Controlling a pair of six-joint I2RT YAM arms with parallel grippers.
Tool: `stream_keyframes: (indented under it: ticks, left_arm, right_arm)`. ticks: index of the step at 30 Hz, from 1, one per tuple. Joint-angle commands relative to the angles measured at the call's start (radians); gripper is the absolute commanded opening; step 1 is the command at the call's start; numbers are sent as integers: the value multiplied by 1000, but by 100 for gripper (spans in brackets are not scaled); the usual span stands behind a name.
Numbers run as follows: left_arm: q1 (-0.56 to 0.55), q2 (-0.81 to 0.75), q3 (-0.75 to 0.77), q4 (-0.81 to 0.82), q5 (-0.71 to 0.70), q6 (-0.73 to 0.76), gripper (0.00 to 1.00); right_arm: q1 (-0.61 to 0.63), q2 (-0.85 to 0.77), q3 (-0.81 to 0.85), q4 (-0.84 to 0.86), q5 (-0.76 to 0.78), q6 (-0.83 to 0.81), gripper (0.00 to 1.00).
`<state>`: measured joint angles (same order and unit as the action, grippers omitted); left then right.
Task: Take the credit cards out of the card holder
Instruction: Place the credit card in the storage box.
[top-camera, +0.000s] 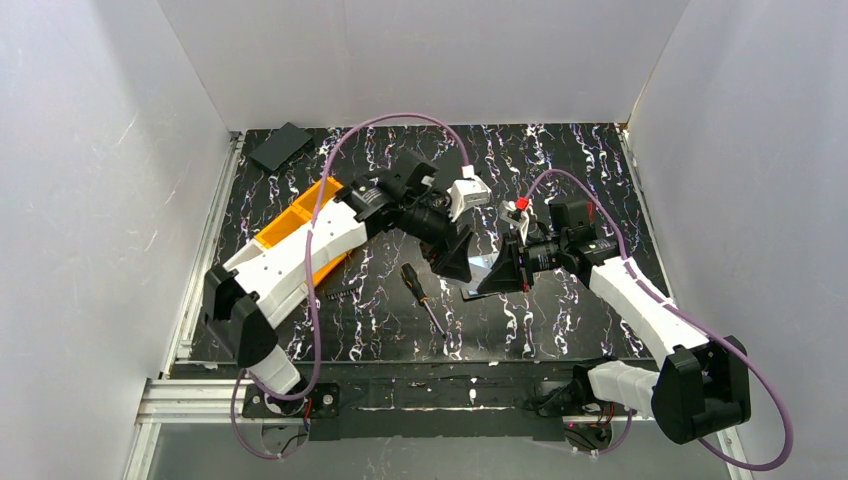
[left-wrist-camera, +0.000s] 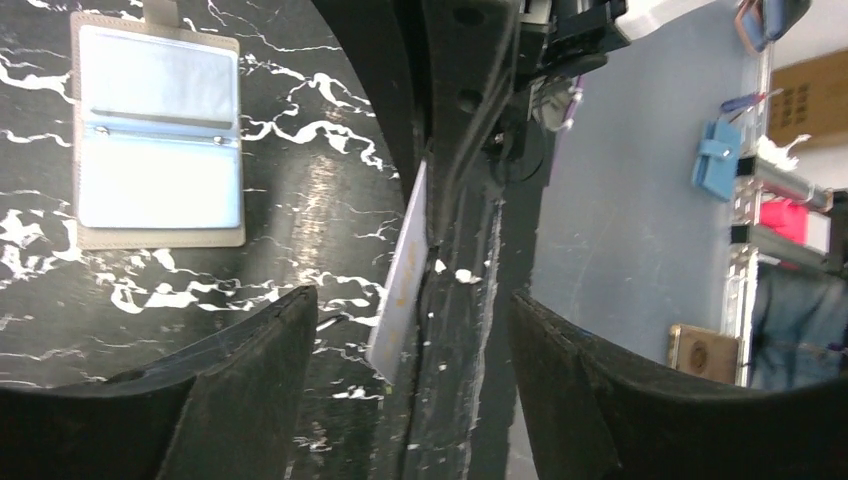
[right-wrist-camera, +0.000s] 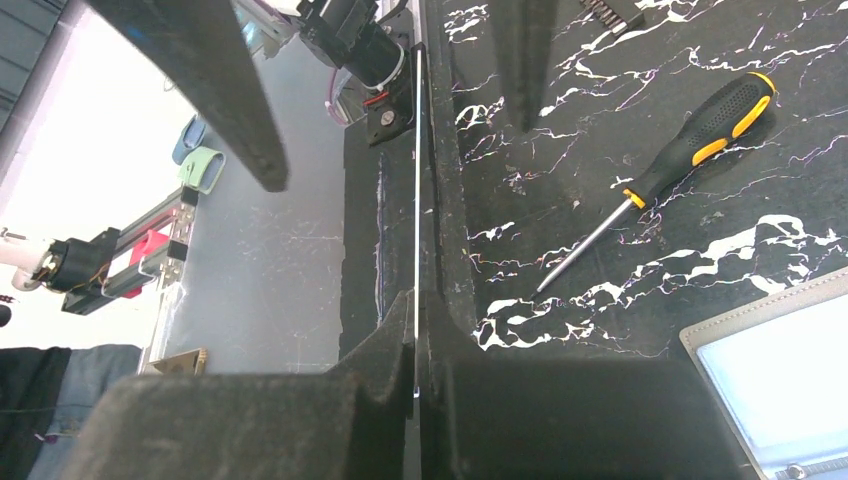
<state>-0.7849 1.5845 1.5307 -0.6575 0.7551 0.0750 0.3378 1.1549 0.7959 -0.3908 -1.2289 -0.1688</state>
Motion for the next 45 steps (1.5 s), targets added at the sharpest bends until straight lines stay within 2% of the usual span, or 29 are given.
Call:
stream_keyframes:
  ticks: [1,5,9,27,31,33,34,38,39,43,44,45]
  left_arm:
    - [-4,68,128,-112,42,103,63]
    - [-10,116,162,-141,78,114,52]
    - [-15,142,178,-158,120,117,34]
    - [-26,171,207,-159,138,113,33]
    - [-26,171,211,-152,138,107,20]
    - [-26,177,216,-151,154,102,3]
    - [-26,179,217,-155,161,103,0]
    - [-26,159,191,-165,128,118,0]
    - [-25,145,177,-164,111,123,0]
    - [-23,53,75,-129,20,131,0]
    - [-20,13,22,-96,-15,120,0]
    - [-16,-39,-35,-54,-57,114,0]
  right_arm:
    - [6,-1,28,16,-9,-8,1]
    - [7,-1,27,24,-13,1,1]
    - [7,-1,23,35,-16,9,1]
    - [17,3,9,74,-24,47,1]
    - [19,4,8,75,-23,48,1]
    - [20,4,8,75,-23,49,1]
    - [20,2,8,75,-23,49,1]
    - [20,-4,6,72,-13,53,3]
    - [20,-9,5,68,-2,53,13]
    - [18,-30,6,40,49,23,88]
    - [18,-33,22,1,71,-22,97]
    - [18,-33,44,-48,100,-72,98]
